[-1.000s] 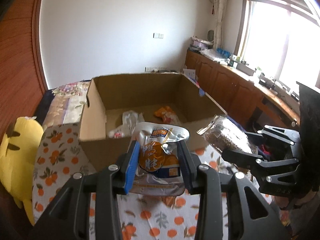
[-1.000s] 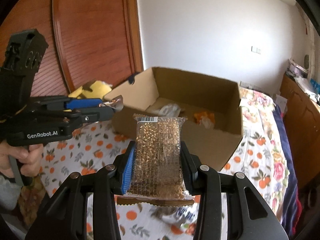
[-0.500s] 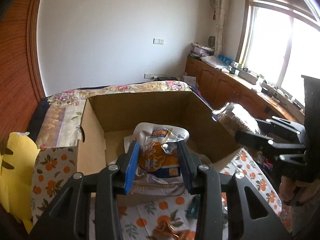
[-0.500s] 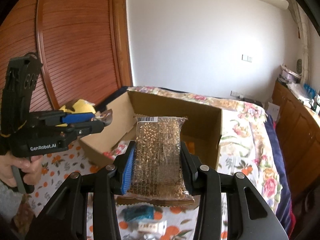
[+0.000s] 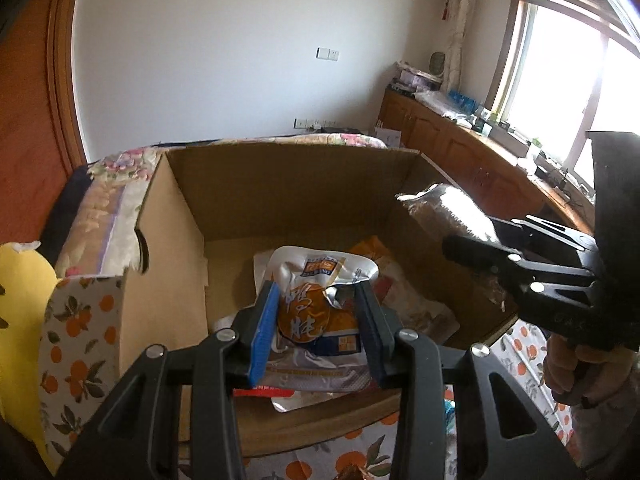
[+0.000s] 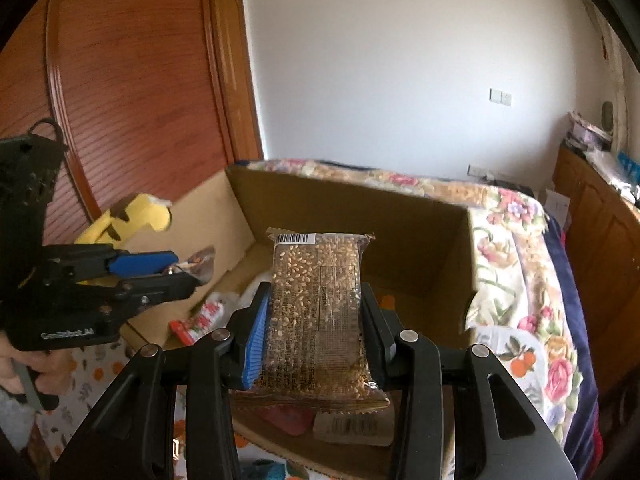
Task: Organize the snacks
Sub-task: 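Lower both packets into the box and open both tools, then withdraw both open tools from the box back toward the remaining snacks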
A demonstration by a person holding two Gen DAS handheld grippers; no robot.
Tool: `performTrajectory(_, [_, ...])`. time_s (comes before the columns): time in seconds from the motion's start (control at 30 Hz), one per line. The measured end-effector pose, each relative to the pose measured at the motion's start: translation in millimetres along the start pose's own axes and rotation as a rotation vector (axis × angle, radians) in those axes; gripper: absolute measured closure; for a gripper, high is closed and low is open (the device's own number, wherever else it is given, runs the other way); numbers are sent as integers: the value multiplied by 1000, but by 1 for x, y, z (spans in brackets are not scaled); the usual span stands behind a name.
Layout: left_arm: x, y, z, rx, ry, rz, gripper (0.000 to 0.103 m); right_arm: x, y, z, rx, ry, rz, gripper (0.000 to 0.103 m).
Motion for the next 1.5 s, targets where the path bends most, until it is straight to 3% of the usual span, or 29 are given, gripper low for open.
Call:
performTrajectory(0.37, [13,9,-5,-48,-18,-27,61,19,26,-5,24,-11,-77,62])
performTrajectory(0.57, [21,-6,-3,-80,-2,-14,58,25,32,-4,-27,39,-92,60])
performTrajectory(0.83, [31,-34,4,-79,17,3,55,24,27,-8,-23,40,-88,56])
performTrajectory(0.97, [35,-49,6,-78,2,14,51,19,20,-13,-18,10,-74,39])
performTrajectory(1.17, [43,-75,16,-72,18,43,47,12,-14,-17,-4,20,-20,37])
performTrajectory(1.23, [47,-80,19,-75,31,48,46,13,-33,-14,42,19,-1,37])
performTrajectory(1.33, [59,-87,22,-72,37,45,46,19,-57,-17,23,26,14,35])
performTrajectory(1.5, [82,-94,25,-57,35,37,46,38,-91,-26,35,12,25,25])
Point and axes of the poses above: each gripper's, at about its wrist camera, not at the fingertips, and y roughly the way its jaws point, z to its right, x to its underside, the point moved 10 cm from there along y, roughly the way its jaws point, and after that the axes turned 15 degrees about -y, right-handed, at the moved point
